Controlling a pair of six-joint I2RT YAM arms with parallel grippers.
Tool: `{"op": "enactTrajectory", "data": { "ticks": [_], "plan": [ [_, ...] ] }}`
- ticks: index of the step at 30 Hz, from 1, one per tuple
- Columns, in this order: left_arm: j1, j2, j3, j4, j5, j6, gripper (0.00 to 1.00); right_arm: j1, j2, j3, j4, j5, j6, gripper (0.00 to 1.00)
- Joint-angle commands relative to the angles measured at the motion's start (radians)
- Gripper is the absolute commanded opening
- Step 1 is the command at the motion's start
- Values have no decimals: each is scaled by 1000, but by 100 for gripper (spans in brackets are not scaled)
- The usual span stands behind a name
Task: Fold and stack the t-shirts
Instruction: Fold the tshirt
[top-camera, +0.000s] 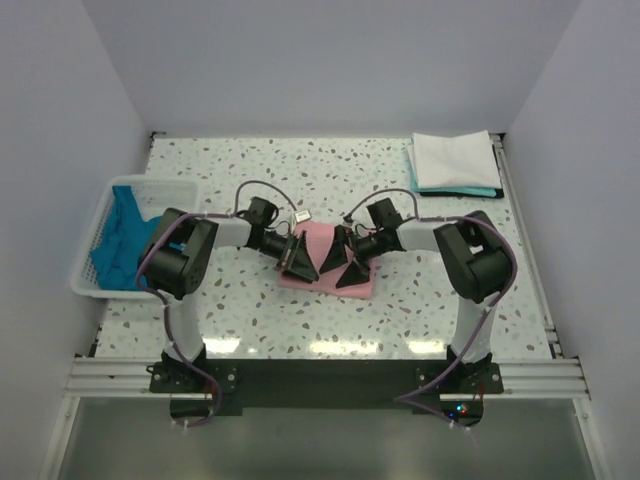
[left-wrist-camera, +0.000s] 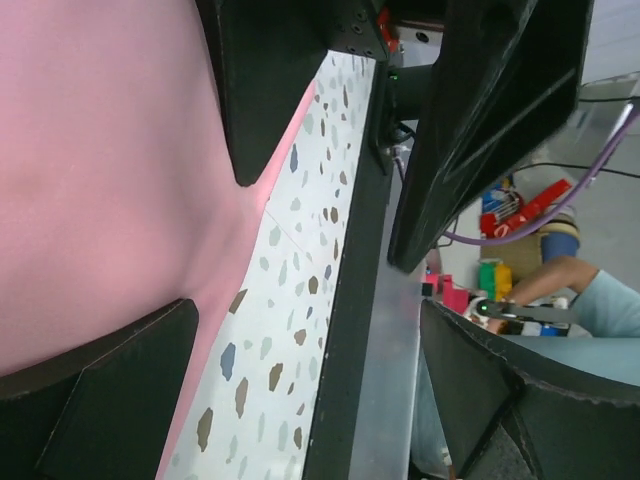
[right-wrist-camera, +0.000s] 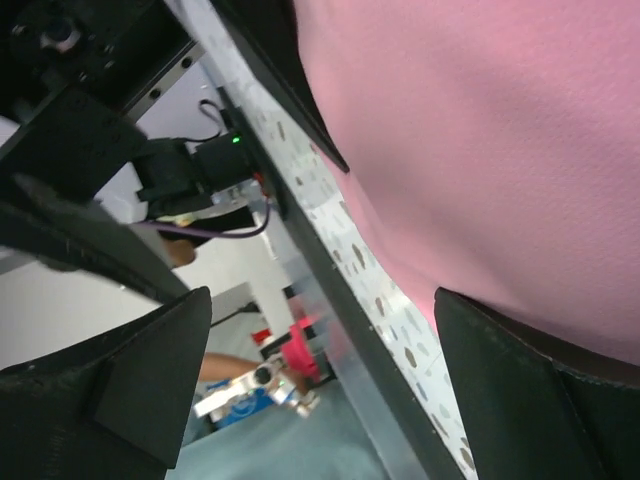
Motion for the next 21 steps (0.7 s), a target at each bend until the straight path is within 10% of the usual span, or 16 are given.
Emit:
{"op": "enactTrajectory", "data": {
  "ticks": [1,8,21],
  "plan": [
    [61,81,10,-8,-60,62,100,-63,79,-17,-9,26,-51,99],
    [101,121,35,-143,-67,204,100,-147,183,40,-265,49,-278,99],
    [35,-198,7,-141,-80,99,100,-49,-120,155,-477,-69,-340,99]
  ]
}}
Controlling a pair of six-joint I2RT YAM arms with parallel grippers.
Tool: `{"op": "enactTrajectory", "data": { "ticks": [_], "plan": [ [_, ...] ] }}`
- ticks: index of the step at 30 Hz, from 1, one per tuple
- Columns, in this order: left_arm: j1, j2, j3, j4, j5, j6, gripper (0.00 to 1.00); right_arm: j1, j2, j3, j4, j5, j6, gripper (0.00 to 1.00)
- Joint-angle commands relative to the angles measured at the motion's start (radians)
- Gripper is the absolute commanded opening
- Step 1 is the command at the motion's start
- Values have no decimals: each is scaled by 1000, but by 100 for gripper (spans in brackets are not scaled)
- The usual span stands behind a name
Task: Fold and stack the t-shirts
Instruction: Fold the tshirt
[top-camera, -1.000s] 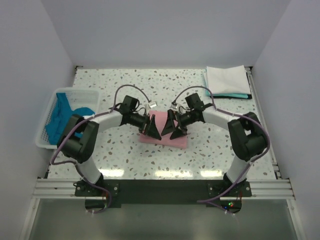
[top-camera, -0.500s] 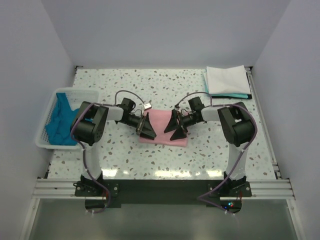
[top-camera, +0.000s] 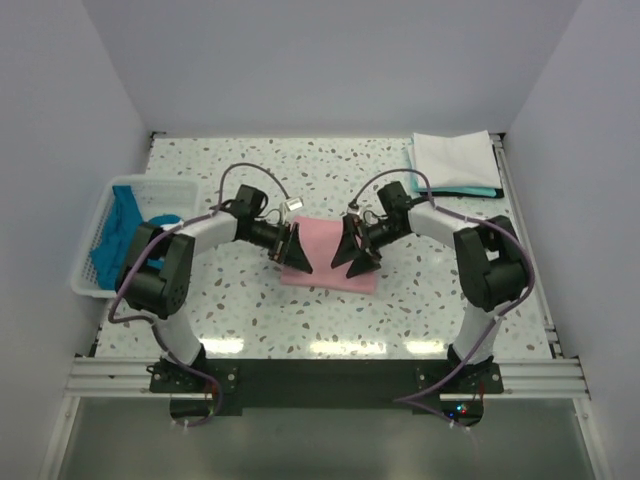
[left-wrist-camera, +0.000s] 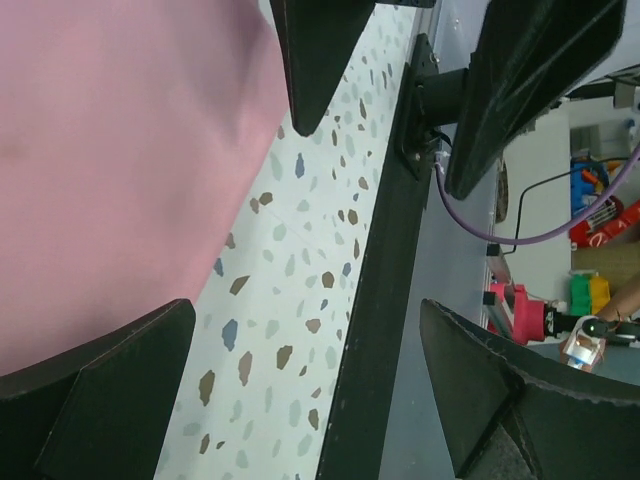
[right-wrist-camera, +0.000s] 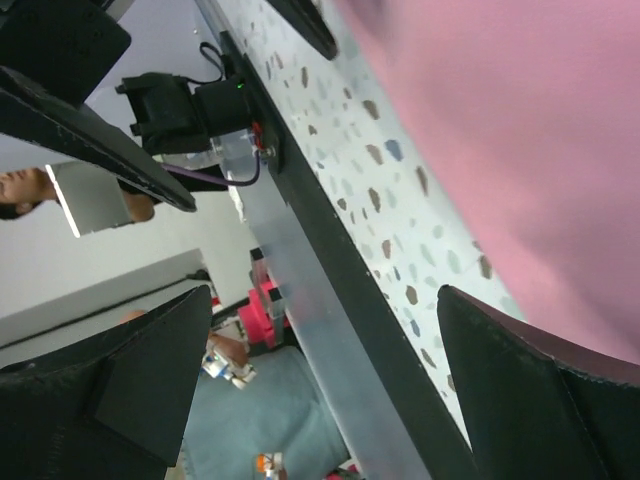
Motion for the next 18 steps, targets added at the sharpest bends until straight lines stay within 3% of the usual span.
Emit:
{"op": "enactTrajectory", "data": {
  "ticks": [1,7,13,18],
  "plan": [
    [-18,-44,-8,-13,-29,-22,100,38,-83,-26,-67,15,12,99],
    [0,74,0,-65,-67,72,100,20,35,-82,-90,10,-56,99],
    [100,218,-19,-75,-94,107,100,-54,158,-62,-99,41,-153,99],
    [112,147,-8,-135,-18,162,100,-55,100,10,-368,10,-383,99]
  ]
}}
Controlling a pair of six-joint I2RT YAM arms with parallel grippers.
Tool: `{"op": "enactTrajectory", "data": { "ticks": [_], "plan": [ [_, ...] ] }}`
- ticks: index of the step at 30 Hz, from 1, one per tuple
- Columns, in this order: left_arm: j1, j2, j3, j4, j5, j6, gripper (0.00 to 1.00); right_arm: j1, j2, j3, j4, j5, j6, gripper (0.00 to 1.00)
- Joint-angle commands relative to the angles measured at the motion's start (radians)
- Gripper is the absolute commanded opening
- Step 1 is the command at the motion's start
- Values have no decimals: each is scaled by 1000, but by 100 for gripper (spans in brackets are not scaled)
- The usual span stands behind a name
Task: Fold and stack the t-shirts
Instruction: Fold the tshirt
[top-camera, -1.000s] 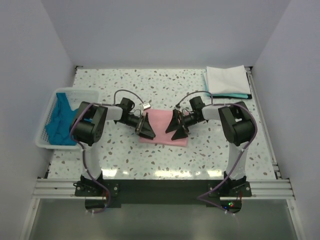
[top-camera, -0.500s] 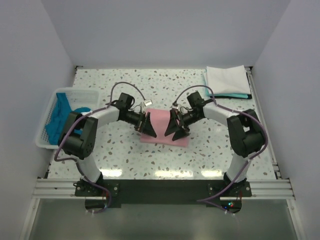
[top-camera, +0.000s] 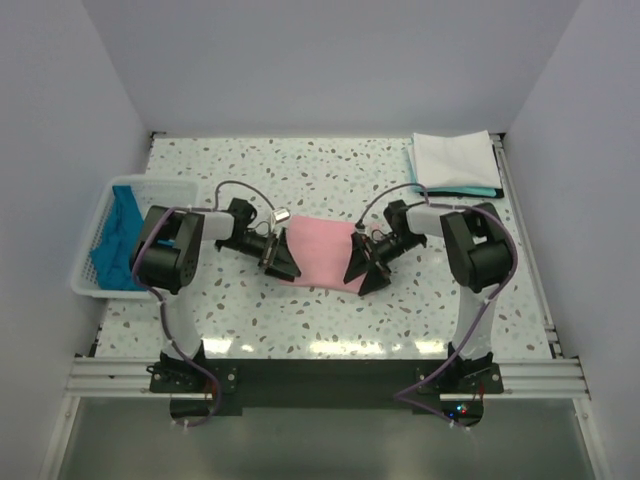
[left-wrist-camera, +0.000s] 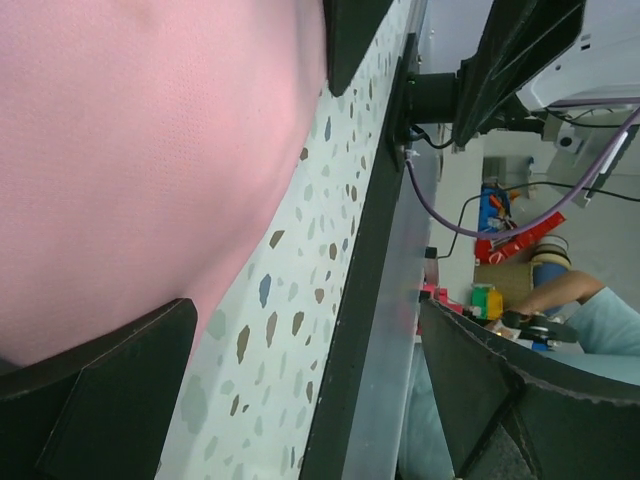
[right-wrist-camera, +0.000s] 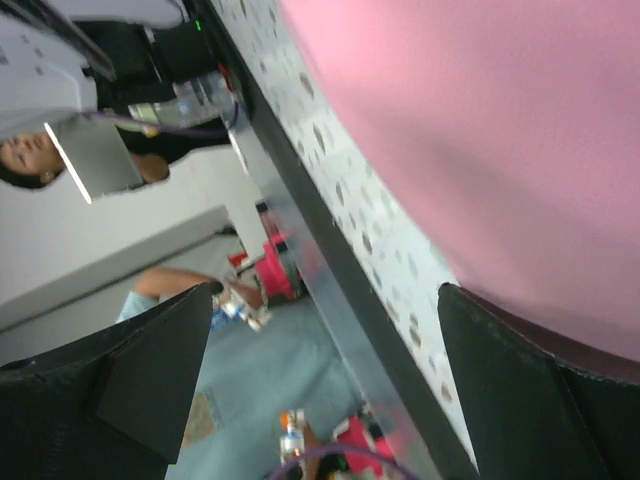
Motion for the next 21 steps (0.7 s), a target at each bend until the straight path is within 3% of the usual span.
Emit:
{"op": "enactTrajectory", "data": {
  "ticks": [1,4,6,10,16,21],
  "plan": [
    [19,-53,1,-53,-82,84,100,-11,-49,95,-308,19,-214,99],
    [9,-120,64,-98,-18,69,100,-11,-51,277,-549,-32,-399,99],
    [-1,-153,104,-33,2,-10,100,-11,-34,430,-619,-41,-482,99],
    [-11,-174,136,270,-44,-324,100,-19,39,564,-468,-18,-372,99],
    [-18,-23,225,643,-150,-610,100,-23,153,629,-265,17,-216,98],
    [-12,79,207,789,-206,-676,100,-49,280,695,-222,40,-208,98]
  ]
}}
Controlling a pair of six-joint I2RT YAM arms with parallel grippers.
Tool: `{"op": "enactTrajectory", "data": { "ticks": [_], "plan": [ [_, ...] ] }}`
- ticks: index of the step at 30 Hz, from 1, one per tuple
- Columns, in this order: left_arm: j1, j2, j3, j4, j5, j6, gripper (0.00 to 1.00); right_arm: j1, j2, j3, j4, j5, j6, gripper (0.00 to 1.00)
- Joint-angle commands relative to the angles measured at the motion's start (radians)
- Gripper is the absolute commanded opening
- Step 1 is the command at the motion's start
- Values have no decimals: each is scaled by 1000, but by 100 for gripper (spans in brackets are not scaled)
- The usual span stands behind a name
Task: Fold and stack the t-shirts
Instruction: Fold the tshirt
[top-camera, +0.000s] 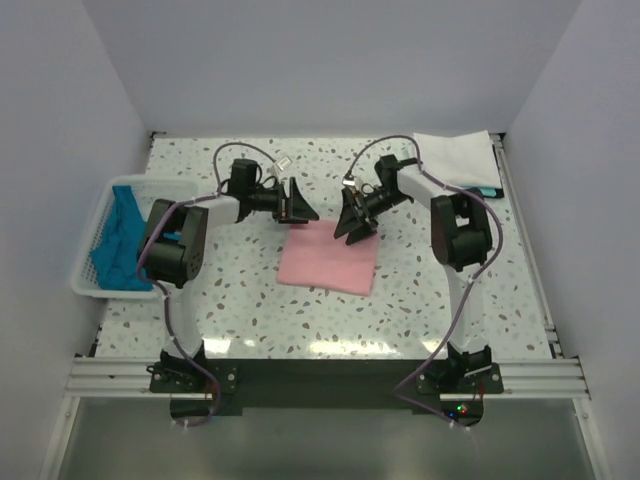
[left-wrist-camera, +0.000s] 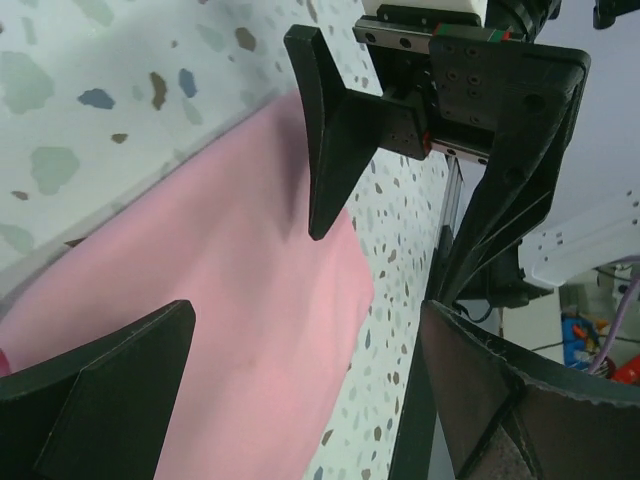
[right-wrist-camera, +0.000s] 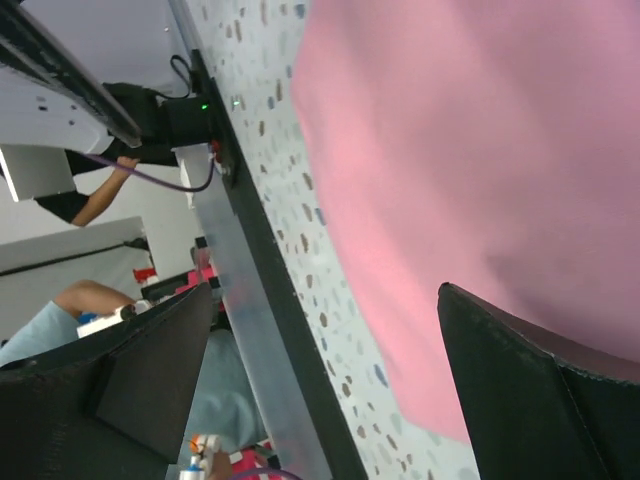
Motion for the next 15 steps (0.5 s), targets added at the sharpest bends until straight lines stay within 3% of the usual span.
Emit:
{"op": "enactTrajectory", "data": {
  "ticks": [1,6,10,15],
  "plan": [
    [4,66,0,196,-52,-143,100,-33,64,79,68,23,26,98],
    [32,146,3,242,-66,-156,100,-91,197,206,-42,49,-84,97],
    [55,176,-5,166,-84,-84,100,-113,309,274,-168,-26,-168,95],
    [70,112,15,71,-90,-19,100,-114,291,346,-205,-78,-173,94]
  ]
}}
